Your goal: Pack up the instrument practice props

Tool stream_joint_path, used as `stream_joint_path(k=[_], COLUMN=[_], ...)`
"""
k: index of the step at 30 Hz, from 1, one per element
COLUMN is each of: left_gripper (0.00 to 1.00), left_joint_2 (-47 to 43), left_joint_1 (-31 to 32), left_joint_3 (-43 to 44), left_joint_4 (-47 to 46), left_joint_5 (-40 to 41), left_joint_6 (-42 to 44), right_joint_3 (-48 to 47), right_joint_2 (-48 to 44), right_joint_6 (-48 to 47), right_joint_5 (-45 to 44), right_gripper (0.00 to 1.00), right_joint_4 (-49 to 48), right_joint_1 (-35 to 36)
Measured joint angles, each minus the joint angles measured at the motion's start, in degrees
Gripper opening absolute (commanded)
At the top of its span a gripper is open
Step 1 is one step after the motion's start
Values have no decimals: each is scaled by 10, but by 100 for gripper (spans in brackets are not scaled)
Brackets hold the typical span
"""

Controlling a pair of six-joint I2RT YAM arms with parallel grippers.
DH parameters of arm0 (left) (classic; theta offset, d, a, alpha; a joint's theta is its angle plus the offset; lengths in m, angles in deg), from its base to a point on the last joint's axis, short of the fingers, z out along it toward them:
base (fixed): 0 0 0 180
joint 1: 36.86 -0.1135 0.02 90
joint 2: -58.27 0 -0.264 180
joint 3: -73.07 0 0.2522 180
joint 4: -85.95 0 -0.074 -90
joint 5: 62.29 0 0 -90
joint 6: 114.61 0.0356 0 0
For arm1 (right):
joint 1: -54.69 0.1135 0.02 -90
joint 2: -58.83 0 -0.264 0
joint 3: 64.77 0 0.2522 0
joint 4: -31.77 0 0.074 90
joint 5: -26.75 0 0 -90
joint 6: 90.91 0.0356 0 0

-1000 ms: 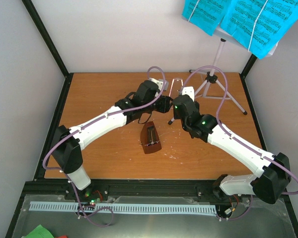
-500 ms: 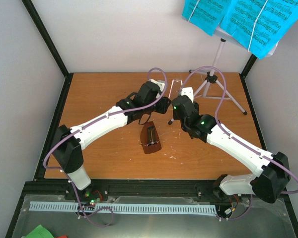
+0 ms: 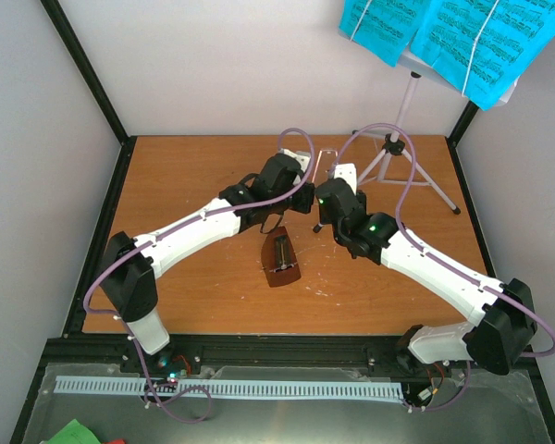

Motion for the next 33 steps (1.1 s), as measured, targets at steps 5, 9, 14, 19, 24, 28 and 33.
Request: stream_joint_path(k=[5,9,14,19,24,28,33], left_gripper=[0,0,0,0,0,0,0], left_joint_2=[0,0,0,-3,-21,-57,-138], left_joint_1=[0,0,0,0,-5,-10,-24], left_joint_3=[0,0,0,-2,-22,-70,-160], left_joint_4=[-1,-1,-1,-11,-26,-56,-135], left_joint_5=[0,1,-10,-16,-30,-53,-132], left_joint_6=[-2,-2,-2,-2,-4,0,4], right_joint_3=[0,0,10,47,58,51,47], right_joint_2=[1,0,-5,-48,-121,-179,-226], right_joint_6=[2,-1,-5,-9,-8,-6,2], right_joint_5=[0,8,31,65,116,163,303], right_gripper=[5,26,55,74,86,95,98], right_joint_4=[0,-1,-16,-32,-31,-27,-46], right_joint_1=[1,1,1,1,1,1,-44])
